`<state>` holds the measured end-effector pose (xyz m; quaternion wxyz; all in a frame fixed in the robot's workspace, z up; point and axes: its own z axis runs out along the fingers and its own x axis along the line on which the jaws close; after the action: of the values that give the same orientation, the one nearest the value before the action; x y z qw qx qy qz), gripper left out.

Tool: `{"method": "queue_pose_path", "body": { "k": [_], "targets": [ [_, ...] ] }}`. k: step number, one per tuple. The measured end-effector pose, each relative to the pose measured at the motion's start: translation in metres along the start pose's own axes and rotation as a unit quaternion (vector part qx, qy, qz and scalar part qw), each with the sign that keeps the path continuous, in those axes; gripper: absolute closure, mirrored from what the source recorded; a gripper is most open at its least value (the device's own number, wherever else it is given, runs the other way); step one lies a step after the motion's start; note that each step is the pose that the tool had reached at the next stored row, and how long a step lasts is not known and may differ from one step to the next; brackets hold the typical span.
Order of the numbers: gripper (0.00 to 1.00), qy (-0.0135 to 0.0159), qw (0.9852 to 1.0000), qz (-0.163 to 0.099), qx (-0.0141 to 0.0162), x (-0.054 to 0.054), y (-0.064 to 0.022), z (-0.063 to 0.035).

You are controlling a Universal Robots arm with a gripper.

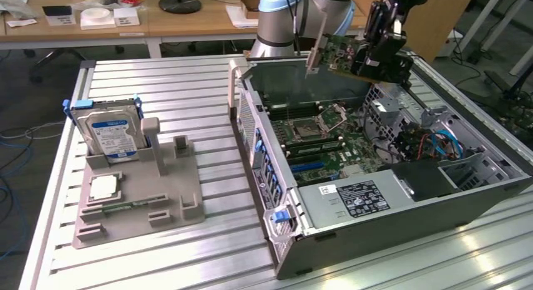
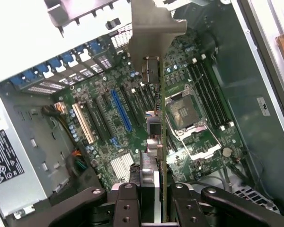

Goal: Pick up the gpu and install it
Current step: 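Insert the gpu into the slot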

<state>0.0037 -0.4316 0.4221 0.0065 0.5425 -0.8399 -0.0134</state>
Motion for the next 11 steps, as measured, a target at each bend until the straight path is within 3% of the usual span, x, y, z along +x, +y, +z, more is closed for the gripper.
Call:
{"method": "queue_pose_path", "body": {
  "k": [2,5,6,8,10,11],
  "targets": [
    [0.72,-0.0032,1.0000,-0.006,0.0071,0.0000,0.0000,0.0005],
    [0.72,-0.0093,0.9997,-0.008,0.0210,0.0000,0.0000,0.0013],
    [0.72,-0.0102,0.9996,-0.009,0.0233,0.0000,0.0000,0.0016],
    [0.72,-0.0106,0.9996,-0.012,0.0236,0.0000,-0.0001,0.0020],
    [0.72,-0.0154,0.9995,-0.018,0.0215,0.0001,0.0000,0.0025],
    [0.72,-0.0196,0.9994,-0.021,0.0196,0.0001,0.0000,0.0026]
  ]
}}
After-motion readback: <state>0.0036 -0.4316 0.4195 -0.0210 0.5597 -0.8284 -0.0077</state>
